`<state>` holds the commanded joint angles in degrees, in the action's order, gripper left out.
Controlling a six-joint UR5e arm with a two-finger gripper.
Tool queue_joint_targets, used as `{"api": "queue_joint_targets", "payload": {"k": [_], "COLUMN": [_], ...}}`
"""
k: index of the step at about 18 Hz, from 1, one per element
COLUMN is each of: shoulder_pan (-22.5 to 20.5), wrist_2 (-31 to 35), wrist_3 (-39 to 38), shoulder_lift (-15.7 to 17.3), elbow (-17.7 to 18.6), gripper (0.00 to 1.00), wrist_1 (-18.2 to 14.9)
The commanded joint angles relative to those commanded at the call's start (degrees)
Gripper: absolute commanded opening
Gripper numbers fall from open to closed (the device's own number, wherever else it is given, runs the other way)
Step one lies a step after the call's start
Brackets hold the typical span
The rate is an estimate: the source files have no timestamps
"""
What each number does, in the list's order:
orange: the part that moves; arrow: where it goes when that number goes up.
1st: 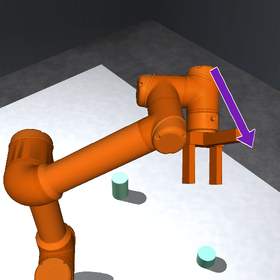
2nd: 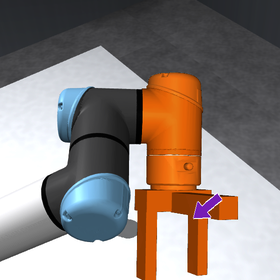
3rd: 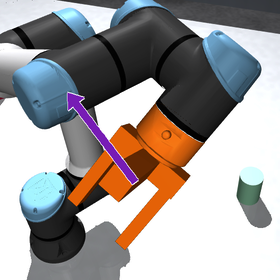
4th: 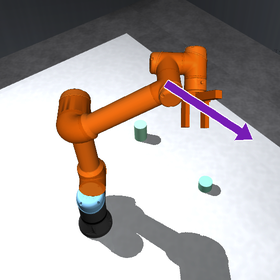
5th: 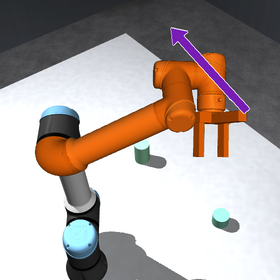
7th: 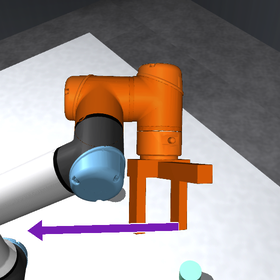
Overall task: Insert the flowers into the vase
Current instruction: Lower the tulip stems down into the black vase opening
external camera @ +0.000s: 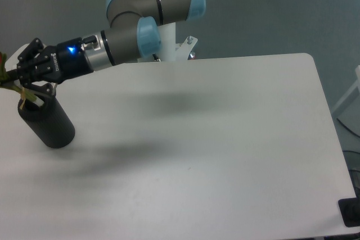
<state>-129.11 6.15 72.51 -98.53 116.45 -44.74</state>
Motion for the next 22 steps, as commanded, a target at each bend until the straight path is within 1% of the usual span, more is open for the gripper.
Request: {"api": "queue_joint_targets", "payload": {"k": [8, 14, 17, 20, 22], "shoulder_pan": [0.35, 1.76, 2.02, 2.02, 1.93], "wrist_2": [0.17, 0.26, 0.26, 0.26, 0.26], "wrist_3": [2.20, 3.87, 4.66, 4.92, 6.58], "shoulder_lift": [-0.17, -4.21, -4.92, -4.92, -4.92], "elbow": [2.73, 2.73, 3.08, 4.84, 5.71], "gripper": [0.00, 0.00, 0.00, 0.00, 0.00], "wrist_1": [0.00, 0.00, 0.17, 0.18, 0.09]}}
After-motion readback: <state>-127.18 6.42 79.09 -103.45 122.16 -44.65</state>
